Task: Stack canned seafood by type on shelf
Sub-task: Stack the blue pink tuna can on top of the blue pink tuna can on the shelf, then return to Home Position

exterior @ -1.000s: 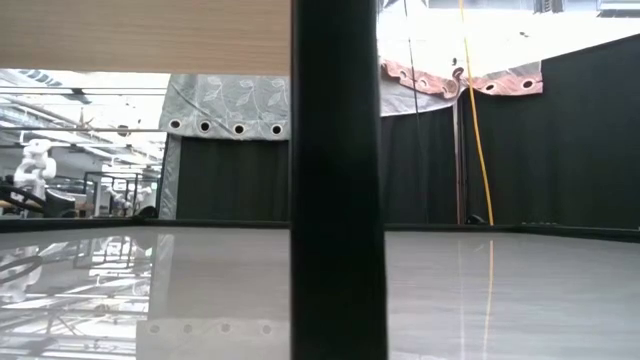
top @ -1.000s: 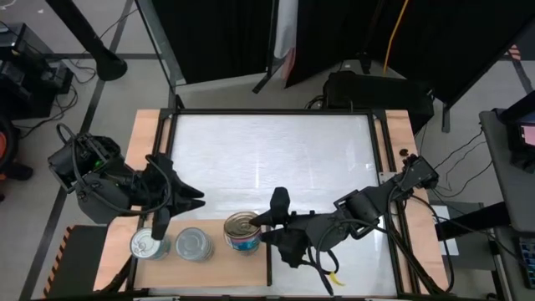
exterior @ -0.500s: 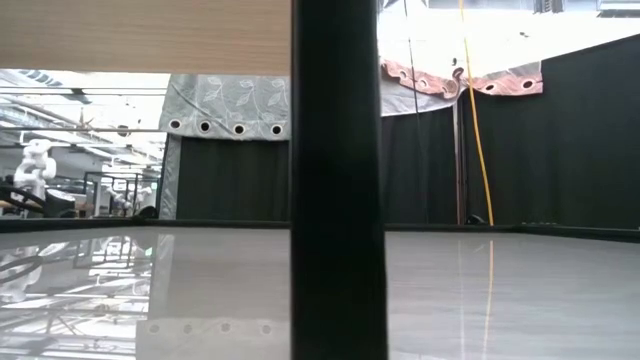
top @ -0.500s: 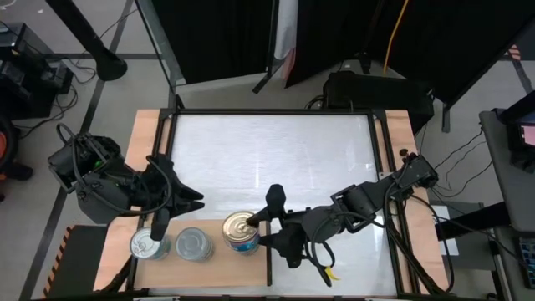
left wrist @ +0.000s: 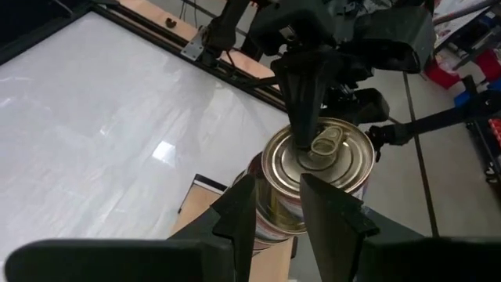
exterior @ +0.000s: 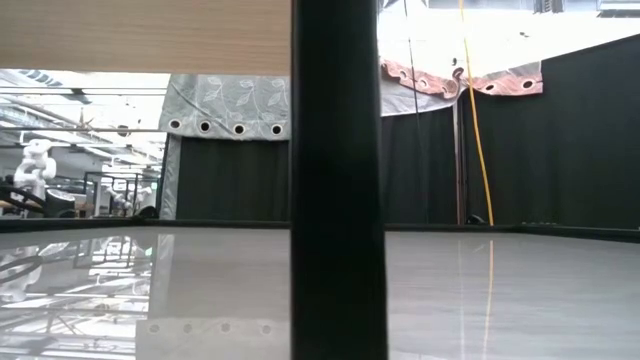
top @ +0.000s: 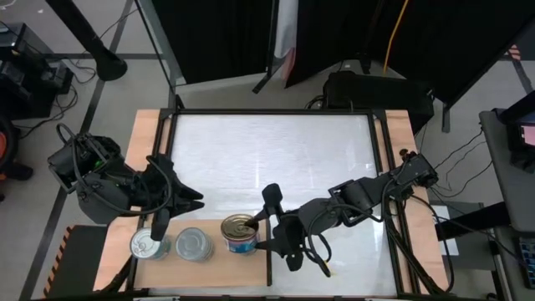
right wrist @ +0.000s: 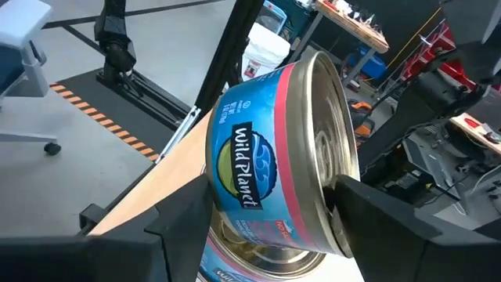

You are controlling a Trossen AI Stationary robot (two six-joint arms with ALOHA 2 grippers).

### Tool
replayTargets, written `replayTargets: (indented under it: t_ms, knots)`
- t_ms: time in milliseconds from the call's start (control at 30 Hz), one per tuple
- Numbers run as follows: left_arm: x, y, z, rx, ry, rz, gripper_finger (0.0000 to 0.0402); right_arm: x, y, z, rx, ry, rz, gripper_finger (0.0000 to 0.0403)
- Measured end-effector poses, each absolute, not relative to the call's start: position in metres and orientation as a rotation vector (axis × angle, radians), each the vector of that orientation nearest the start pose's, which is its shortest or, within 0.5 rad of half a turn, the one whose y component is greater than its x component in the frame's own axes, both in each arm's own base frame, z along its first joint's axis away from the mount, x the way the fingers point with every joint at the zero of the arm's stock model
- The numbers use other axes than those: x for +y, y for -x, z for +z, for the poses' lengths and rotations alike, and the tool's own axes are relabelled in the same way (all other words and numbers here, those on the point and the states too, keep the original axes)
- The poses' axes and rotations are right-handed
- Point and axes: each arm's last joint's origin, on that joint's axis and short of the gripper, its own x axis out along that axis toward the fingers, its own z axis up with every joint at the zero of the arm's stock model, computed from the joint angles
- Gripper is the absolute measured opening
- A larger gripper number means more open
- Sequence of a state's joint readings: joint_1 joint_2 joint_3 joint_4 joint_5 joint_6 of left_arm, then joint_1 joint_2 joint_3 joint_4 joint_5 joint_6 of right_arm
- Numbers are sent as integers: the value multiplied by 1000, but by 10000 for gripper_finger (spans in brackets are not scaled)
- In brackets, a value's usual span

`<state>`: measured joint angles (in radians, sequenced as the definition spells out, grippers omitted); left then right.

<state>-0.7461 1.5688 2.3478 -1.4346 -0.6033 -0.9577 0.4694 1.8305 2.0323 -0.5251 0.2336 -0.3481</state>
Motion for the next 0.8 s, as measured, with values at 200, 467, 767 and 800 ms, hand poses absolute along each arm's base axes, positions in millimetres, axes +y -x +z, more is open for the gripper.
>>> replayTargets:
  t_ms: [200,467,767,800]
  knots:
    - [-140,-176,526,521,525,115,107,178,-365,437,260,442,289,255]
    - [-139,-175,525,535,513,123,107,178,-364,441,242,388,287,306]
    - [-139,-175,525,536,506,122,107,172,-363,446,224,340,276,323]
    - [-139,-175,525,536,506,122,107,169,-362,449,217,337,270,322]
